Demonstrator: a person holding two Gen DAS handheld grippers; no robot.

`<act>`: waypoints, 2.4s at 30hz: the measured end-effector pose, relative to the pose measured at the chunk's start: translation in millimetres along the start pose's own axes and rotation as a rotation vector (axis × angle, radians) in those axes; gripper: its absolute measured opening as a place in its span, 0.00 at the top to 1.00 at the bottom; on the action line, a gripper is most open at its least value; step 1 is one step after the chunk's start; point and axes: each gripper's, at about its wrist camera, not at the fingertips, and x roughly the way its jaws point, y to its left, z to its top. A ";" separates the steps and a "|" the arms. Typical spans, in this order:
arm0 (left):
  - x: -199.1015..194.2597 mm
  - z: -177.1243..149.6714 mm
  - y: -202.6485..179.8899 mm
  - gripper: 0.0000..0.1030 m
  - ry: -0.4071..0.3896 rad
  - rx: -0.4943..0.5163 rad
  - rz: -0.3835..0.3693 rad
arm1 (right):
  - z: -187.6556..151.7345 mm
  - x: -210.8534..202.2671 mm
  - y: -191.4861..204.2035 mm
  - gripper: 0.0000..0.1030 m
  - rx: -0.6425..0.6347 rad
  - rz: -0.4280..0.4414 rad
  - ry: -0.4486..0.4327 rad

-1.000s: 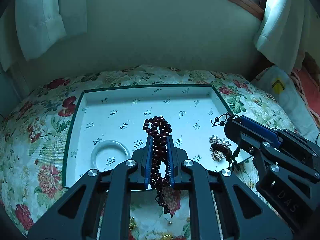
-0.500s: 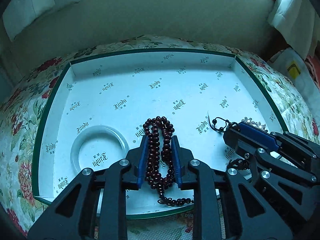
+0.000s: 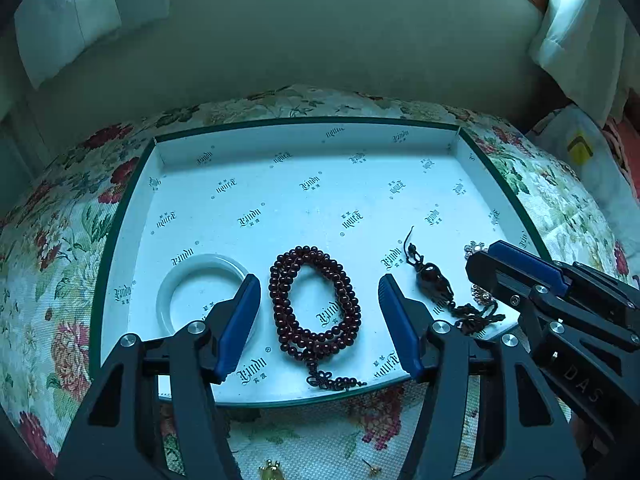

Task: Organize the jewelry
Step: 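Open the left gripper to lay the beads in the box while the right lowers the pendant, then open the right gripper to release the pendant in the box and withdraw both tools, then close the right gripper on the silver rhinestone brooch while the left tool approaches the red tassel charm, then close the left gripper on the red tassel with gold charm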

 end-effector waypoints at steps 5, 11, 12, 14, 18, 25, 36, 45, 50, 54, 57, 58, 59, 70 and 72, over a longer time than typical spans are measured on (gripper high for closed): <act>-24.0 -8.8 1.4 0.40 -0.002 -0.001 -0.007 | -10.7 -26.7 -6.9 0.79 0.020 -0.015 -0.013; -49.0 -37.5 6.5 0.40 0.010 -0.018 -0.010 | -39.1 -47.3 -8.8 0.79 0.019 -0.037 0.022; -52.1 -42.9 7.1 0.40 0.016 -0.023 -0.011 | -45.1 -49.6 -8.3 0.79 0.015 -0.041 0.032; -58.2 -54.3 7.5 0.40 0.028 -0.030 -0.013 | -58.1 -53.5 -7.2 0.79 0.008 -0.048 0.053; -69.6 -76.1 9.6 0.40 0.046 -0.041 -0.013 | -81.0 -58.5 -4.7 0.79 -0.001 -0.053 0.094; -79.9 -103.6 14.6 0.40 0.080 -0.056 0.007 | -94.6 -57.1 -5.2 0.79 -0.008 -0.070 0.117; -75.2 -111.3 25.6 0.40 0.107 -0.080 0.022 | -86.9 -45.1 -6.9 0.79 -0.024 -0.099 0.114; -69.2 -114.4 24.3 0.40 0.131 -0.083 0.011 | -85.4 -33.0 -10.1 0.79 -0.032 -0.119 0.130; -68.5 -115.6 22.5 0.40 0.136 -0.082 0.005 | -86.0 -31.3 -9.4 0.79 -0.042 -0.122 0.126; -69.5 -115.8 20.3 0.40 0.136 -0.079 0.001 | -85.4 -30.9 -9.3 0.84 -0.048 -0.126 0.127; -70.8 -115.5 18.6 0.40 0.134 -0.078 -0.002 | -85.9 -33.1 -11.2 0.87 -0.030 -0.114 0.126; -71.5 -115.8 17.9 0.40 0.134 -0.078 -0.003 | -86.2 -34.6 -11.3 0.87 -0.029 -0.115 0.124; -72.3 -116.0 17.0 0.40 0.133 -0.076 -0.005 | -86.3 -36.4 -11.2 0.87 -0.029 -0.116 0.121; -71.7 -120.6 -4.9 0.41 0.152 -0.030 -0.048 | -91.3 -56.2 -12.1 0.87 -0.022 -0.112 0.102; -69.6 -122.1 -8.1 0.42 0.159 -0.023 -0.053 | -94.0 -57.5 -13.5 0.87 -0.017 -0.112 0.105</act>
